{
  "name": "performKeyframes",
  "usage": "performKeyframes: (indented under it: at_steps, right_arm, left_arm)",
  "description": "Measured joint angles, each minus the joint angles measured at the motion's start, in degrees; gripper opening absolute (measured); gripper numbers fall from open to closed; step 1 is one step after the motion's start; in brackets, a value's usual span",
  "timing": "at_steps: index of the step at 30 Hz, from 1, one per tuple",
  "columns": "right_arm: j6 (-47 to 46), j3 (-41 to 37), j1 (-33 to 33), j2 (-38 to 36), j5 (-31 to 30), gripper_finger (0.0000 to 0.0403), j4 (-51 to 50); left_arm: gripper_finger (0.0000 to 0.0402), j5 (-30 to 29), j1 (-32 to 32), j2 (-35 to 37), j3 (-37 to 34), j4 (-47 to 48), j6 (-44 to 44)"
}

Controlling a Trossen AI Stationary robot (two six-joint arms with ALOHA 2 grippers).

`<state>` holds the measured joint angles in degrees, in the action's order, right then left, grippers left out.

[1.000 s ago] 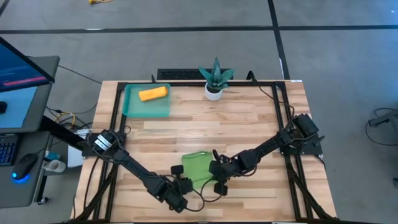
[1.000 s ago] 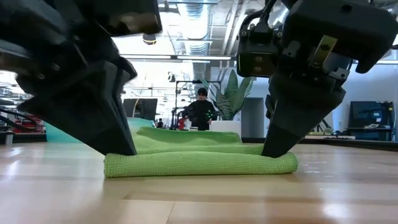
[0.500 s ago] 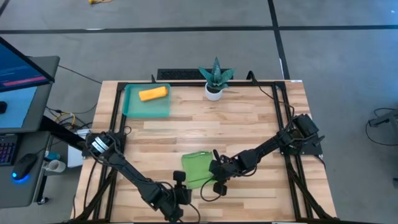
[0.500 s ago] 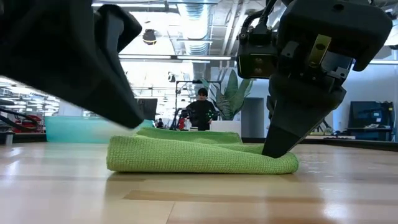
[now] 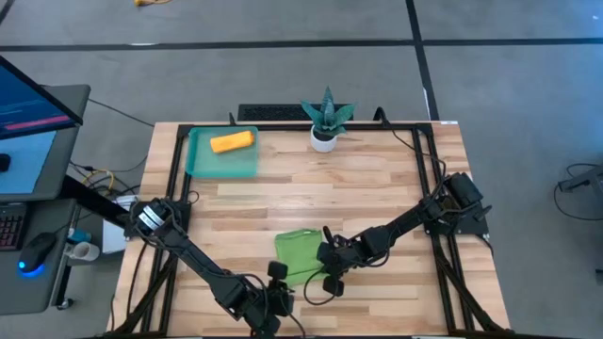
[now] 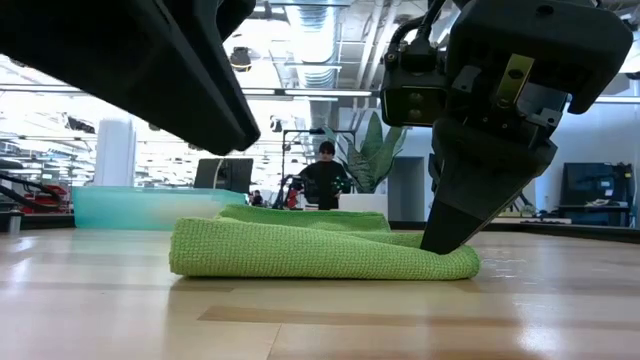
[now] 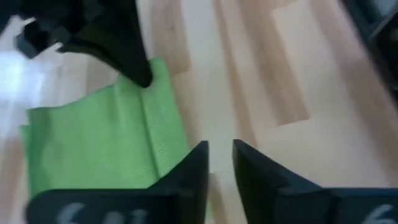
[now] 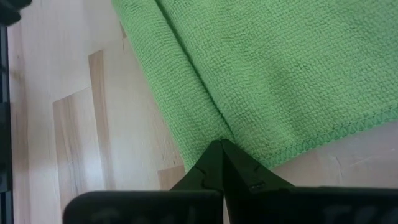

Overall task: Roll microfiber towels into tight, uniform cylinder then place into a basket
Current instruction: Roll the light green microfiber cloth

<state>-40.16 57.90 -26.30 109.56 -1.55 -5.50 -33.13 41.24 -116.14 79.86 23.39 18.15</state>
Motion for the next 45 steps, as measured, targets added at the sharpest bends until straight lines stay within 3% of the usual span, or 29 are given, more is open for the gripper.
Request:
performKeyframes:
  at_steps: [4, 10, 24, 29, 34, 45]
  right_arm:
    - [0.0, 0.0, 0.0, 0.0, 0.0, 0.0018, 0.0]
    - [0.0, 0.0, -0.2, 0.1, 0.0, 0.0023, 0.4]
    - [0.0, 0.0, -0.2, 0.1, 0.1, 0.0023, 0.4]
    - [0.0, 0.0, -0.2, 0.1, 0.2, 0.0020, 0.4]
    - [0.0, 0.0, -0.5, 0.1, 4.4, 0.0021, 0.4]
    - [1.1, 0.0, -1.7, 0.1, 4.5, 0.0025, 0.5]
  left_arm:
    - [0.0118, 3.0, -0.3, -0.2, -0.1, -0.6, 0.0]
    - [0.0178, 2.8, -1.5, -1.7, -2.4, 0.5, 2.3]
    - [0.0187, 1.9, -3.0, -5.0, -2.1, 0.3, 4.7]
    - [0.0178, 1.0, -3.5, -5.5, -1.9, 3.5, 9.4]
    - [0.0151, -1.4, -3.8, -5.6, -1.9, 6.7, 11.7]
    - [0.0013, 2.8, -5.1, -5.7, -2.1, 7.1, 11.6]
